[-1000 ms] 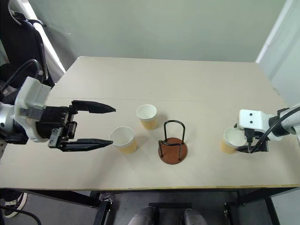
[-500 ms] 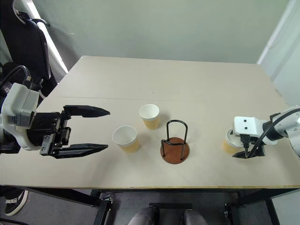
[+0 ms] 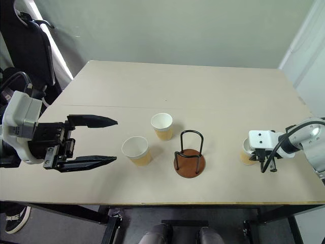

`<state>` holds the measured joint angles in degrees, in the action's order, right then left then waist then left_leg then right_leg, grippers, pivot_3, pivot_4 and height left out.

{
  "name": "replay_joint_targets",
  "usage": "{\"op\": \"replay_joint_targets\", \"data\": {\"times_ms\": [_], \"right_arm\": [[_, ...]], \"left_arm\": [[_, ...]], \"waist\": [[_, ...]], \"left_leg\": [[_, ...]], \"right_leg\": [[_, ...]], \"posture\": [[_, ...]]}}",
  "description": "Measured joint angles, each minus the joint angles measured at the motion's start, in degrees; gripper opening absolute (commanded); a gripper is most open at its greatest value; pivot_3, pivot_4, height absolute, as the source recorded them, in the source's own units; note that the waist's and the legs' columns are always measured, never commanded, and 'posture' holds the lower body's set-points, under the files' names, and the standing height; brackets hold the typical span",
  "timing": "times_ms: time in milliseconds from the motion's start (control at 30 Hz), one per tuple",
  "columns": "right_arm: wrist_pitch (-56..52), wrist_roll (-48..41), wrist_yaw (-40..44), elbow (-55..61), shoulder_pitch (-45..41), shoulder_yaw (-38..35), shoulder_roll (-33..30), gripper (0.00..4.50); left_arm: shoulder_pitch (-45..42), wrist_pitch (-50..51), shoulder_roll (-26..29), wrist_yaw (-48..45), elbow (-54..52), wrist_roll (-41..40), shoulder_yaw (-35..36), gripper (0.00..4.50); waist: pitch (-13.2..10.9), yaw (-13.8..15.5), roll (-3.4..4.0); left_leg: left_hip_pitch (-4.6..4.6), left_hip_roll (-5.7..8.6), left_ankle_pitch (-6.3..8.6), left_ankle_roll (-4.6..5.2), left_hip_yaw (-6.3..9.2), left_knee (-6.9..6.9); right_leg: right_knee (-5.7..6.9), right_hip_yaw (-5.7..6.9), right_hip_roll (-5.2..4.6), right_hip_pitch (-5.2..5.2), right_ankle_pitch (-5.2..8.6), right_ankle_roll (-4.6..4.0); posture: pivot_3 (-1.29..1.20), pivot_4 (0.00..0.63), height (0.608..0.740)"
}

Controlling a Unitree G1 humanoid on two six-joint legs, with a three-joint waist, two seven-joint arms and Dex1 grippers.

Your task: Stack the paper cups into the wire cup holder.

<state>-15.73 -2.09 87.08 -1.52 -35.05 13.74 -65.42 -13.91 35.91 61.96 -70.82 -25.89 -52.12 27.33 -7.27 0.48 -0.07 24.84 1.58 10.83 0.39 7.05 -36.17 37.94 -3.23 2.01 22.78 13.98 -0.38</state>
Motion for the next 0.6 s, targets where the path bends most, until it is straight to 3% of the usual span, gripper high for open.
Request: {"op": "replay_joint_targets", "data": {"times_ms": [167,333,433,600], "right_arm": [[-1.5,-12.87,4.76,1.15,-13.21,-1.9,-1.19,0.08],[-6.28,-23.1,5.2,2.38,-29.75,-2.03,6.49,0.08],[-8.88,-25.37,5.23,5.82,-30.97,-1.09,11.26,0.08],[-8.88,-23.6,5.23,9.5,-28.77,2.96,14.04,0.08]], "left_arm": [[0.05,-0.02,0.14,0.01,0.19,0.12,0.15,4.5],[-0.08,-0.46,0.07,0.22,0.43,0.65,-0.58,4.5],[-0.08,-0.6,-0.02,0.42,0.42,1.0,-1.1,4.5],[0.49,-0.61,-0.02,0.98,0.18,1.17,-1.03,4.5]], "waist": [[-0.05,-0.06,0.09],[-0.04,-0.25,0.06],[-0.04,-0.21,0.06],[-0.04,0.13,0.07]], "left_leg": [[0.03,-0.02,-0.01,-0.03,-0.01,0.07],[0.03,-0.18,0.0,-0.06,0.02,0.12],[0.06,-0.26,0.02,-0.1,0.08,0.1],[0.09,-0.26,0.02,-0.18,0.13,0.1]], "right_leg": [[0.0,0.0,0.03,0.07,0.06,-0.1],[-0.01,0.01,0.18,0.13,0.09,-0.3],[-0.01,0.01,0.3,0.16,0.09,-0.4],[-0.01,0.03,0.32,0.18,0.05,-0.48]], "posture": [[0.0,0.15,0.74],[0.0,0.15,0.74],[0.0,0.15,0.74],[0.0,0.15,0.74]]}}
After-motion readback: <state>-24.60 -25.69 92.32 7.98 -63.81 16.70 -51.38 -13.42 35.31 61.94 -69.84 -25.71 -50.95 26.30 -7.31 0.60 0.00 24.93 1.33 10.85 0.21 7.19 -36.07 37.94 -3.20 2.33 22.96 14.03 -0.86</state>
